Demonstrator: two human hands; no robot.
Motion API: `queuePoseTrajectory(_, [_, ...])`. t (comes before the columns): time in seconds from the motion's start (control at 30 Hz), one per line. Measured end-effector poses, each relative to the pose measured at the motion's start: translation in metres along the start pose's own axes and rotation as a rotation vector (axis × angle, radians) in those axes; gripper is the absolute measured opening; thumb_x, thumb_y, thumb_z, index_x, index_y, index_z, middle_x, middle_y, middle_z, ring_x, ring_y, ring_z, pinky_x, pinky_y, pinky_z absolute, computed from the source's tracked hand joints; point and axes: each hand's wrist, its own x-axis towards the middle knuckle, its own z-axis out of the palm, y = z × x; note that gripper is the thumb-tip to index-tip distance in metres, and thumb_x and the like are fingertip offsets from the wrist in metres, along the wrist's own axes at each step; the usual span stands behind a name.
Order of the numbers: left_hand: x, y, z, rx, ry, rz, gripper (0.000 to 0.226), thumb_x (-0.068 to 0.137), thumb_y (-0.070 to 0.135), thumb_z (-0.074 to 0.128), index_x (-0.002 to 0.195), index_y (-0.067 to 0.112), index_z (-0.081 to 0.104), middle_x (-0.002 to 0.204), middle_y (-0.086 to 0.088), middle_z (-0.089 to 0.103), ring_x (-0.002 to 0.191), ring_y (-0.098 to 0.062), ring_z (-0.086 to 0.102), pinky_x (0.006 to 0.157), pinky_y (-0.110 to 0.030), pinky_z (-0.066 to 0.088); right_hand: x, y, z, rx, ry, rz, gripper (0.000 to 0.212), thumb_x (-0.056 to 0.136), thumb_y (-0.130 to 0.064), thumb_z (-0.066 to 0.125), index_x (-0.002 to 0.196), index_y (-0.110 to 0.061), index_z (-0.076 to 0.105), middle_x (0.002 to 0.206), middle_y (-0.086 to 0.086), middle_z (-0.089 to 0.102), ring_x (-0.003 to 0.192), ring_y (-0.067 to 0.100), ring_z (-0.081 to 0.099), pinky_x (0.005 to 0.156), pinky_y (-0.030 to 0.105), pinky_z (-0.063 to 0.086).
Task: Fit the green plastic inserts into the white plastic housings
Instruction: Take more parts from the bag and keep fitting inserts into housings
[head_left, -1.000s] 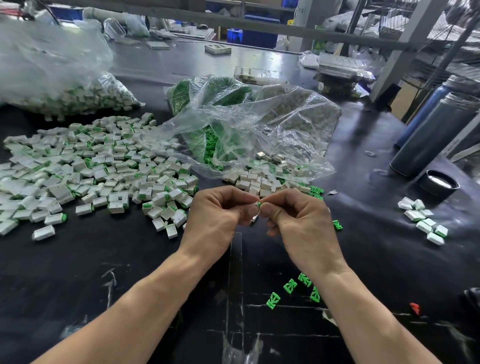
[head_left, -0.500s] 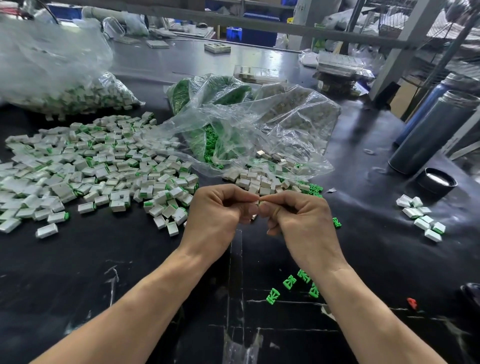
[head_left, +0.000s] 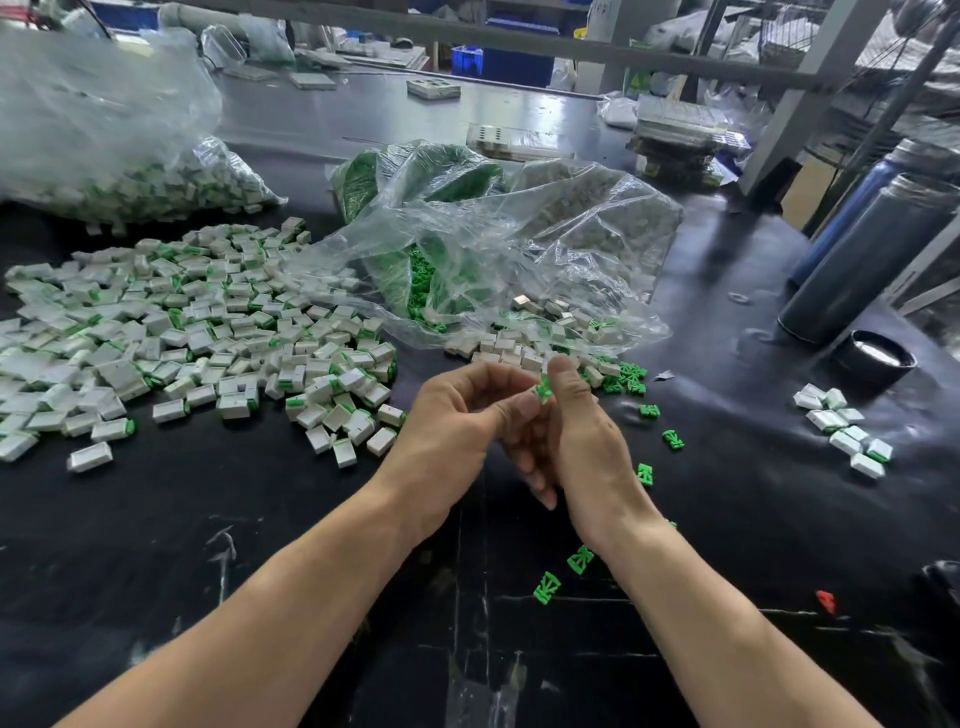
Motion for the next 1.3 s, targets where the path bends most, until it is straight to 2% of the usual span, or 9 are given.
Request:
queuePoseTrajectory(0.17, [0.0, -0.004, 0.006, -0.031, 0.002, -0.036, 0.005, 0.094, 0.0, 0.063, 0.094, 0.002, 0.068, 0.075, -0.013, 0.064, 0.068, -0.022, 0.059, 0.07, -0.038, 0.054, -0.004, -0.001, 0.007, 0.114, 0.107, 0.017, 0.074, 0.109, -0.049, 0.034, 0.044, -0.03, 0.062, 0.045, -0.01, 0.041, 0.035, 0.004, 0.035, 0.034, 0.016, 0.026])
queuePoseTrajectory(0.4, [0.0, -0.008, 0.009, -0.096, 0.023, -0.052, 0.009, 0.094, -0.002, 0.064, 0.1, -0.006, 0.069, 0.086, -0.022, 0.067, 0.074, -0.024, 0.062, 0.066, -0.026, 0.057, 0.002, 0.012, 0.012, -0.005, 0.25, -0.108, 0.052, 0.079, -0.07, 0.035, 0.058, -0.038, 0.07, 0.046, -0.015, 0.05, 0.047, 0.003, 0.046, 0.054, 0.029, 0.034])
queuePoseTrajectory(0.5, [-0.001, -0.009, 0.009, -0.132, 0.021, -0.076, 0.009, 0.093, -0.001, 0.065, 0.1, -0.004, 0.07, 0.088, -0.022, 0.067, 0.079, -0.027, 0.061, 0.071, -0.029, 0.056, 0.002, 0.014, 0.011, -0.007, 0.236, -0.13, 0.051, 0.087, -0.063, 0.034, 0.058, -0.041, 0.071, 0.048, -0.018, 0.054, 0.049, -0.001, 0.05, 0.057, 0.026, 0.036])
queuePoseTrajectory(0.63, [-0.002, -0.01, 0.009, -0.192, 0.033, -0.096, 0.013, 0.091, 0.002, 0.066, 0.102, -0.005, 0.07, 0.089, -0.02, 0.069, 0.08, -0.028, 0.062, 0.072, -0.029, 0.056, 0.0, 0.01, 0.012, 0.043, 0.213, -0.127, 0.053, 0.091, -0.055, 0.034, 0.058, -0.04, 0.072, 0.046, -0.018, 0.052, 0.043, -0.003, 0.049, 0.046, 0.013, 0.036])
queuePoseTrajectory(0.73, [-0.002, -0.008, 0.008, -0.214, 0.025, -0.096, 0.012, 0.088, 0.004, 0.068, 0.098, -0.002, 0.071, 0.082, -0.013, 0.071, 0.071, -0.02, 0.063, 0.064, -0.028, 0.055, -0.001, 0.008, 0.011, 0.083, 0.2, -0.109, 0.056, 0.094, -0.055, 0.037, 0.051, -0.031, 0.065, 0.044, -0.013, 0.045, 0.037, 0.0, 0.039, 0.037, 0.014, 0.029])
queuePoseTrajectory(0.9, [-0.002, -0.006, 0.007, -0.254, 0.007, -0.109, 0.017, 0.08, 0.009, 0.07, 0.096, 0.002, 0.071, 0.077, -0.007, 0.072, 0.065, -0.014, 0.065, 0.059, -0.025, 0.055, 0.0, 0.006, 0.01, 0.073, 0.16, -0.092, 0.059, 0.101, -0.053, 0.036, 0.059, -0.032, 0.071, 0.045, -0.013, 0.046, 0.037, 0.0, 0.039, 0.036, 0.014, 0.028])
queuePoseTrajectory(1.07, [0.0, -0.005, 0.002, -0.17, -0.029, -0.095, 0.011, 0.083, 0.006, 0.07, 0.094, 0.002, 0.071, 0.08, -0.016, 0.066, 0.07, -0.02, 0.062, 0.062, -0.025, 0.055, 0.001, 0.009, 0.009, 0.053, 0.158, -0.137, 0.066, 0.107, -0.044, 0.031, 0.053, -0.039, 0.069, 0.043, -0.015, 0.05, 0.038, -0.002, 0.047, 0.038, 0.011, 0.034])
queuePoseTrajectory(1.2, [-0.001, -0.005, 0.0, -0.152, -0.025, -0.095, 0.008, 0.084, 0.004, 0.07, 0.092, 0.003, 0.072, 0.091, -0.024, 0.065, 0.078, -0.028, 0.061, 0.065, -0.025, 0.056, 0.004, 0.012, 0.011, -0.081, 0.216, -0.176, 0.057, 0.095, -0.05, 0.028, 0.053, -0.045, 0.066, 0.045, -0.019, 0.052, 0.044, -0.003, 0.05, 0.046, 0.014, 0.038])
queuePoseTrajectory(1.3, [-0.001, -0.006, 0.001, -0.155, -0.003, -0.101, 0.008, 0.086, 0.001, 0.069, 0.093, 0.001, 0.072, 0.093, -0.024, 0.066, 0.083, -0.03, 0.06, 0.071, -0.025, 0.056, 0.006, 0.014, 0.011, -0.118, 0.251, -0.163, 0.054, 0.091, -0.049, 0.028, 0.06, -0.041, 0.071, 0.05, -0.015, 0.058, 0.05, 0.003, 0.053, 0.054, 0.03, 0.04])
